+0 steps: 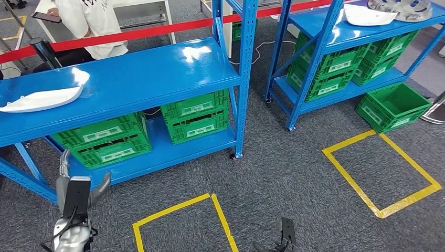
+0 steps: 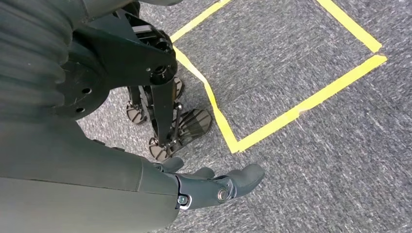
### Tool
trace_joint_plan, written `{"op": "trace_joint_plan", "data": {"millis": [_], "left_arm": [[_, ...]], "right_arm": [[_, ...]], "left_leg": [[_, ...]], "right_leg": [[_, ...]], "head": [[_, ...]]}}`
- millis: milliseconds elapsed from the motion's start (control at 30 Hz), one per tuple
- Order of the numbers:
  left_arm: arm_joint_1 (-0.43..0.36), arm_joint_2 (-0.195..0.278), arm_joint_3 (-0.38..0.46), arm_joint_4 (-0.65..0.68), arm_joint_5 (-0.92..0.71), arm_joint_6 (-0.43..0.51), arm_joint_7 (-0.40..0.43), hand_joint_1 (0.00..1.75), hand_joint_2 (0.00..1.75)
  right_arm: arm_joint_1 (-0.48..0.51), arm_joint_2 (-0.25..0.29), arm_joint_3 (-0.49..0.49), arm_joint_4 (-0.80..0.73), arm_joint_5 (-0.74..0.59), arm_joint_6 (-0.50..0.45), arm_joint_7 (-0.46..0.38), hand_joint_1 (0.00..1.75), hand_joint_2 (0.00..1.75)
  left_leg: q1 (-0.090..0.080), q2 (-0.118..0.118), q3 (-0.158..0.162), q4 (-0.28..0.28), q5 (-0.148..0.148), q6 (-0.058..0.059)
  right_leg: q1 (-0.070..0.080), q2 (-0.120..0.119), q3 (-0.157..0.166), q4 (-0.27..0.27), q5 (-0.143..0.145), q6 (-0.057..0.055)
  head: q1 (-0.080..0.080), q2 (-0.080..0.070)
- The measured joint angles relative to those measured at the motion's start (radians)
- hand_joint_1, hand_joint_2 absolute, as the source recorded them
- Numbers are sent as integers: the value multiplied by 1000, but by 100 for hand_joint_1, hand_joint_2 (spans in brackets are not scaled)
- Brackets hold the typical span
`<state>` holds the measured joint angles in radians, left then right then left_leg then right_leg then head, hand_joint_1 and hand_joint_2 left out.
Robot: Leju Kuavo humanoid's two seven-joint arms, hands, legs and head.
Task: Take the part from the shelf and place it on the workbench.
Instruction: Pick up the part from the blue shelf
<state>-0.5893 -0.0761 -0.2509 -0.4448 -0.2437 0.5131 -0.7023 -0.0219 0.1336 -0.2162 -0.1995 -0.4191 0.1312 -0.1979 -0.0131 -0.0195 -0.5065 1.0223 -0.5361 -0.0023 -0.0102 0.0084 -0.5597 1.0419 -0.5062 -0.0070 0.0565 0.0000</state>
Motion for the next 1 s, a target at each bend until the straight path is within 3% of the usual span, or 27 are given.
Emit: {"op": "trace_joint_plan", "data": {"millis": [500, 867, 1000], "left_arm": [[-10, -9, -37, -234, -71, -6, -1, 0, 175], [-10, -12, -37, -283, -71, -11, 0, 0, 175], [-9, -12, -37, -286, -71, -12, 0, 0, 0]], "right_arm": [[1, 15, -18, 1, -11, 12, -21, 0, 175], [1, 21, -21, 1, -12, 12, -23, 0, 175], [1, 22, -21, 1, -12, 12, -23, 0, 175]], "left_leg": [[0, 1, 0, 0, 0, 0], [0, 1, 0, 0, 0, 0], [0, 1, 0, 0, 0, 0]], "right_leg": [[0, 1, -1, 0, 0, 0], [0, 1, -1, 0, 0, 0], [0, 1, -1, 0, 0, 0]], "head": [[0, 0], [0, 0], [0, 0]]}}
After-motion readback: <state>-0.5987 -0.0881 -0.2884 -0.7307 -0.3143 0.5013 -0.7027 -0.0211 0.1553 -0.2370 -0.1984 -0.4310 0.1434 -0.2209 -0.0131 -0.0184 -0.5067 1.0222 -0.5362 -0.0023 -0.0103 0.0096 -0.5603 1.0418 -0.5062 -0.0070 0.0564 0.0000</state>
